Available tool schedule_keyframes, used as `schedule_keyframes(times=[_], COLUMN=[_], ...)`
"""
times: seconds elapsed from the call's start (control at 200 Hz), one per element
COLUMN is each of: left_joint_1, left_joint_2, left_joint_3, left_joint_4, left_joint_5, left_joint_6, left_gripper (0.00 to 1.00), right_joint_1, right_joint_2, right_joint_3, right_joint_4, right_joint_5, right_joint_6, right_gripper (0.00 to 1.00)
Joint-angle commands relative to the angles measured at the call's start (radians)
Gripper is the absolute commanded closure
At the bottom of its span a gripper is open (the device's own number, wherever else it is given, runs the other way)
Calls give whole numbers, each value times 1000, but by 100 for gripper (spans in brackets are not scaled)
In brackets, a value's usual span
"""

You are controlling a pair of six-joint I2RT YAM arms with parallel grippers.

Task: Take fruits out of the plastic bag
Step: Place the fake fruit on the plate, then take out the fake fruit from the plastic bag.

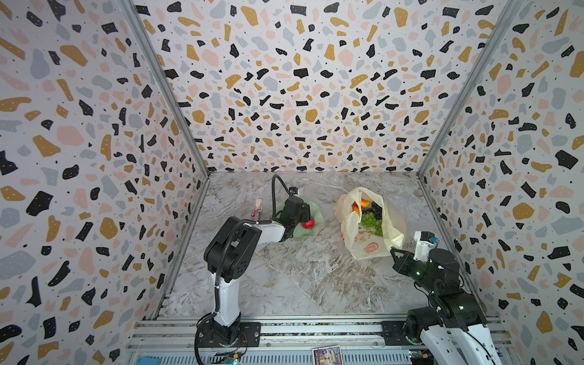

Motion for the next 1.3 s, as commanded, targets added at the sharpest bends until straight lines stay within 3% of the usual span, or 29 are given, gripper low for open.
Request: schedule_keyframes(times=[0.0, 0.315, 0.471, 0.716, 0.911, 1.046, 1.296], left_joint_1=[-2, -4, -49, -216, -446, -576, -668], left_joint_2=[-34, -101, -190, -378, -471, -450, -269], left_joint_3=[14, 22, 57, 136, 217, 256, 342], left_joint_4=[36, 4, -86, -230, -265, -281, -325], left_joint_5=[5, 3, -45, -166, -212, -175, -182], left_joint_6=[-9, -18, 0, 32, 150, 142, 81], left_gripper=[34, 35, 37, 40, 49, 54, 59], right_joint_1=[4, 4, 4, 4, 4, 4, 36], right_joint_2=[-11, -13, -12, -52, -125, -162, -165], right_joint_3=[5, 10, 28, 21, 27, 14, -28], right_joint_4=[9, 26, 58, 134, 174, 193, 207], right_joint_5=[-4, -3, -10, -60, -68, -57, -58], right_joint_6=[4, 4, -6, -25, -28, -60, -64], right_gripper=[100, 100, 100, 99, 100, 100, 100])
